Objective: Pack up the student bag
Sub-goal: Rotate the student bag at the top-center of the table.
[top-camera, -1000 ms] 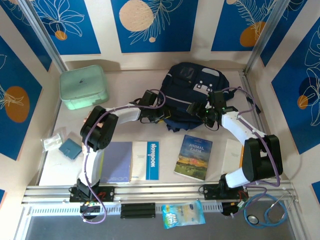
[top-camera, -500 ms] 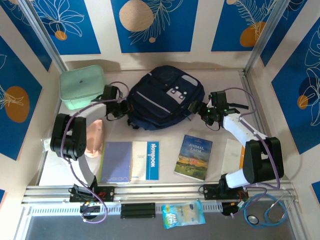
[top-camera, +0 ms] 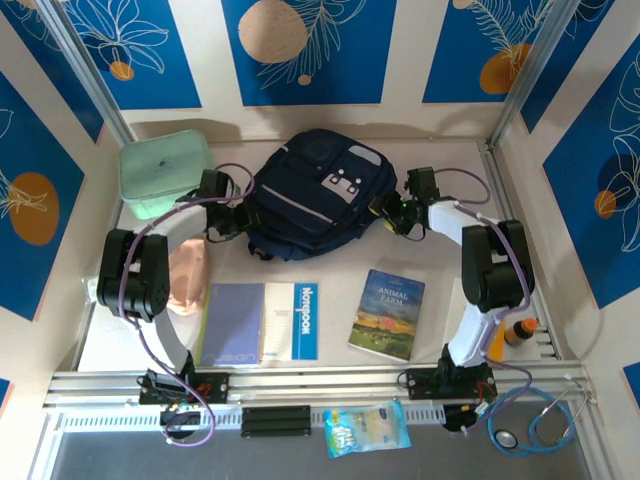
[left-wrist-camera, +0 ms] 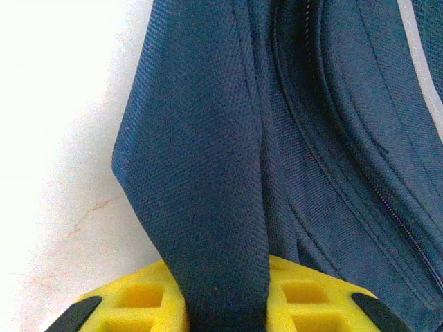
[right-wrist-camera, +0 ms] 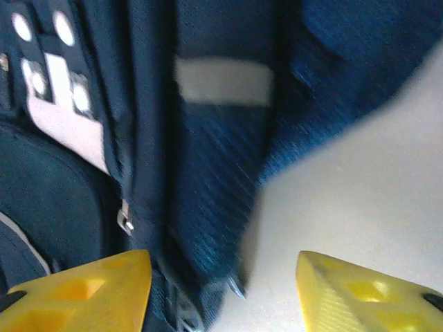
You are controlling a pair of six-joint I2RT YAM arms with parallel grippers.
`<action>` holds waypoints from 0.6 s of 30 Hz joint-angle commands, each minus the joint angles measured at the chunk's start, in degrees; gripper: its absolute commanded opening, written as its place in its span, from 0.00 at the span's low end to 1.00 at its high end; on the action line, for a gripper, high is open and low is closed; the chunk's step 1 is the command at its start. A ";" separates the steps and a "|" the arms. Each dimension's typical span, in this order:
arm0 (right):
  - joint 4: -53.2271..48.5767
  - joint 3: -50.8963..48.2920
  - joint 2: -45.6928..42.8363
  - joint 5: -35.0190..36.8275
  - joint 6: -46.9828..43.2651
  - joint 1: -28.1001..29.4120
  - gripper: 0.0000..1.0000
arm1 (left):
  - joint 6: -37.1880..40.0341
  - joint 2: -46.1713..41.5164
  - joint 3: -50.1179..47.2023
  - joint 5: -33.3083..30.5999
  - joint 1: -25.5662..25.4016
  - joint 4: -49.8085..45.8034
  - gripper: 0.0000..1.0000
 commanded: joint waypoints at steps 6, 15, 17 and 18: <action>-1.83 8.63 9.30 -2.62 0.20 -0.99 0.42 | 1.74 -2.41 0.59 3.62 0.40 -0.35 0.23; -1.40 8.46 10.99 -2.46 -0.37 -0.88 0.34 | 1.69 -1.95 1.37 3.44 0.41 -0.04 0.23; -3.49 10.38 11.87 -3.27 -0.87 -1.35 0.18 | 1.80 -1.32 2.29 3.33 0.40 -0.11 0.23; -3.85 10.58 11.53 -3.48 -0.88 -1.52 0.10 | 1.83 -0.88 2.85 3.01 0.40 -0.10 0.24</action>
